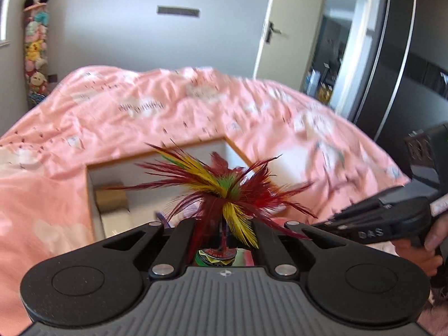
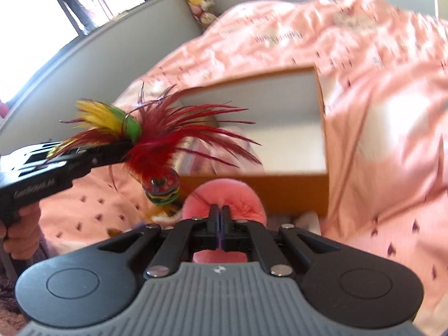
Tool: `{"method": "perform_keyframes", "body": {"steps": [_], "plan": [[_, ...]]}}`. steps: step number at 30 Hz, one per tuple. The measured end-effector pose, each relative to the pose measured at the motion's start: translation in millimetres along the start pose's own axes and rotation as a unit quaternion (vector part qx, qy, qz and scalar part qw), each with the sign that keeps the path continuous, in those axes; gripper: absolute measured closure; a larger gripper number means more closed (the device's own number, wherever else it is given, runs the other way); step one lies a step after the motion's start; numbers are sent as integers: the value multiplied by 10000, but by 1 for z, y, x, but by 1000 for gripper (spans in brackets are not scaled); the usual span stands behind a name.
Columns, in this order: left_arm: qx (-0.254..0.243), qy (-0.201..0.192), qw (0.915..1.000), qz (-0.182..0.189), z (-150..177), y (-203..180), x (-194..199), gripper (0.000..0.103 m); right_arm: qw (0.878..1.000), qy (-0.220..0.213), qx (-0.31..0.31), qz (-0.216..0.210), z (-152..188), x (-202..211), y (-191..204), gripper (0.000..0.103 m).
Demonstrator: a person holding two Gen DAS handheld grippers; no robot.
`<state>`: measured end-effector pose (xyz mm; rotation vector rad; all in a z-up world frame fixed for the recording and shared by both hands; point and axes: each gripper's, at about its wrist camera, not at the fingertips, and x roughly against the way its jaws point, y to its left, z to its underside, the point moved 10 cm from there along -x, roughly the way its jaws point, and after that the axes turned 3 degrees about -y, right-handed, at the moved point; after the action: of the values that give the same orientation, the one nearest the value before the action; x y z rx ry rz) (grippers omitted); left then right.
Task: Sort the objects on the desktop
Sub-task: 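Lower the feather toy and pompom into the box with both grippers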
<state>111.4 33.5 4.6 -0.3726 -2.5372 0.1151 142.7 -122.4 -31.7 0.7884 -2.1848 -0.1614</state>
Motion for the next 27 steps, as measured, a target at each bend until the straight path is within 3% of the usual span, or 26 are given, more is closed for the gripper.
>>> {"method": "perform_keyframes", "body": {"steps": [6, 12, 18, 27], "plan": [[275, -327, 9987, -287, -36, 38, -4, 101, 9985, -420, 358, -41, -50, 13, 14, 103], [420, -490, 9969, -442, -56, 68, -27, 101, 9954, -735, 551, 264, -94, 4, 8, 103], [460, -229, 9966, -641, -41, 92, -66, 101, 9955, -745, 362, 467, -120, -25, -17, 103], [540, 225, 9937, -952, -8, 124, -109, 101, 9948, -850, 323, 468, -146, -44, -19, 103]]}}
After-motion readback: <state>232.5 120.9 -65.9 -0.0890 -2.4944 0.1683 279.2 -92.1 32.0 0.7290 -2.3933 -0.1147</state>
